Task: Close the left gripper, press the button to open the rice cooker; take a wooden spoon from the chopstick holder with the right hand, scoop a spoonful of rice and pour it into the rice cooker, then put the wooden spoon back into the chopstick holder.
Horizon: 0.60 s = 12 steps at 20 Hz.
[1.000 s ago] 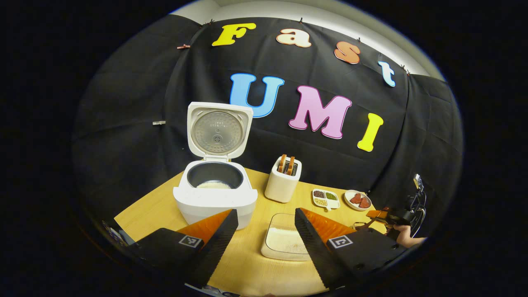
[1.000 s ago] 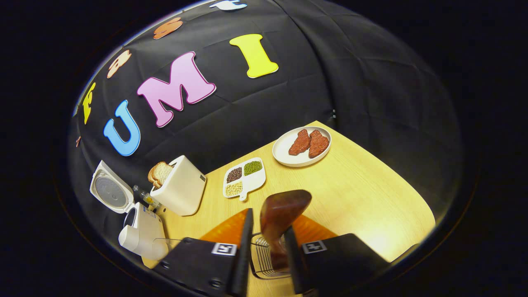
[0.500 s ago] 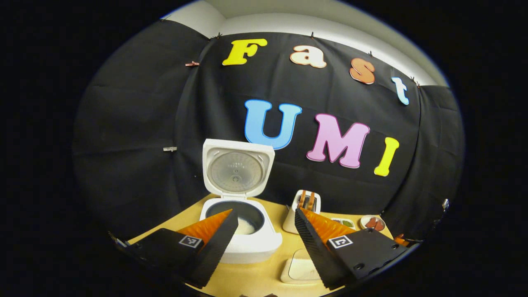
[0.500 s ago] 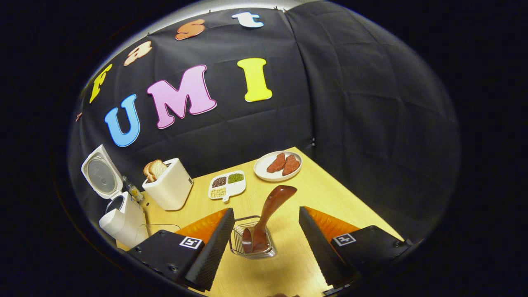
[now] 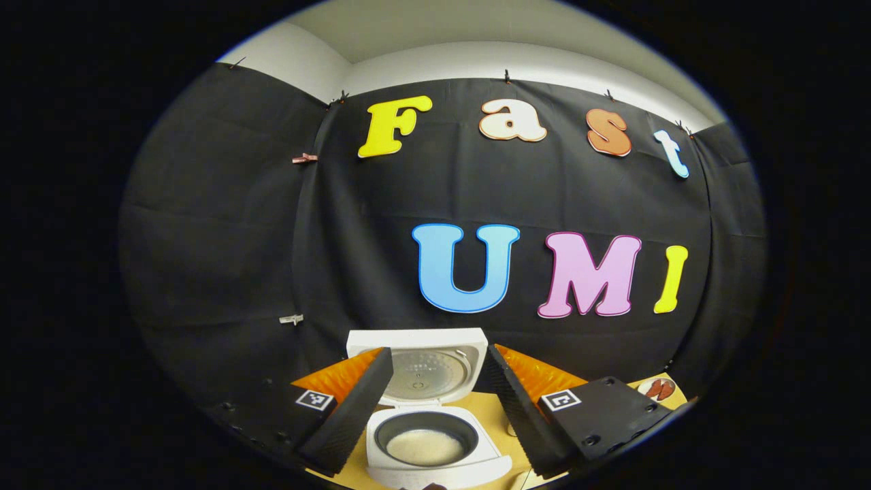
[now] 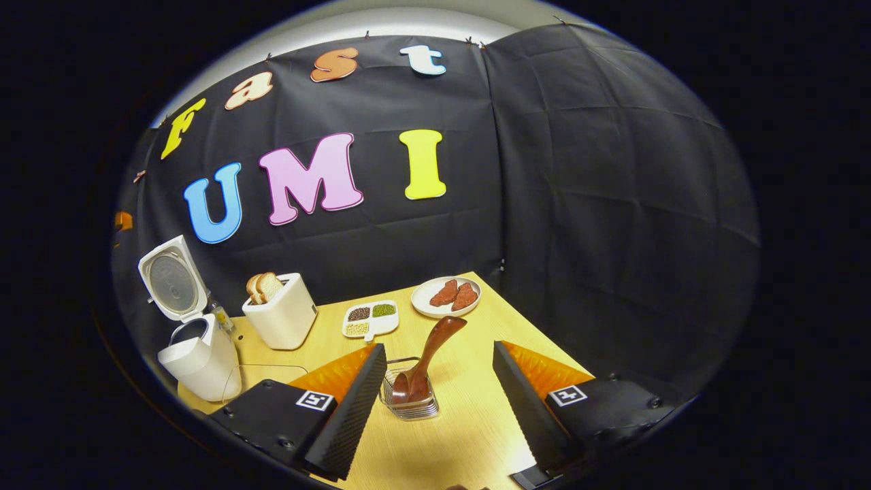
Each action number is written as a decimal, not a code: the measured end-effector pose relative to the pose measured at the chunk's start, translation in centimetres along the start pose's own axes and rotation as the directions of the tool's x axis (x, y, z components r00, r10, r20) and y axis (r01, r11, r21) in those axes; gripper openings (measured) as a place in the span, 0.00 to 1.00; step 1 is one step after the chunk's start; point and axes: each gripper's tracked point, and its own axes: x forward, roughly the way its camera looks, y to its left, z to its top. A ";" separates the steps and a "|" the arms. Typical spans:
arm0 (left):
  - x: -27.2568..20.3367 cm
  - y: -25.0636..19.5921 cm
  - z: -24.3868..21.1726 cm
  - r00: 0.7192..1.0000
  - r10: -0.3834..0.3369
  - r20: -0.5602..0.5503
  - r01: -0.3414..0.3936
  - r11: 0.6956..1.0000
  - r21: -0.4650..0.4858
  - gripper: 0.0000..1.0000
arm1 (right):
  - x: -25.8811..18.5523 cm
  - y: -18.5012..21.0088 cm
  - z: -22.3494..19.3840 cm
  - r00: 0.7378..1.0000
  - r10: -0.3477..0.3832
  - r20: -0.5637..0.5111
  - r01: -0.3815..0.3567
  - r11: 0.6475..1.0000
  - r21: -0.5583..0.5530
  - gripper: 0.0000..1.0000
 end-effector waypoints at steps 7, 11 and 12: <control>8.8 0.7 2.5 0.999 0.004 -0.053 -0.004 1.000 -0.001 0.95 | -2.9 1.1 1.4 0.999 0.005 0.051 -0.004 1.000 -0.029 0.99; 13.9 1.8 1.8 0.996 0.036 -0.080 -0.036 0.999 0.002 0.94 | -4.0 1.4 1.8 0.998 -0.001 0.064 0.003 1.000 -0.029 0.98; 15.1 2.2 1.0 0.995 0.044 -0.091 -0.043 0.999 0.006 0.94 | -4.3 1.5 1.9 0.998 0.000 0.068 0.002 0.999 -0.032 0.98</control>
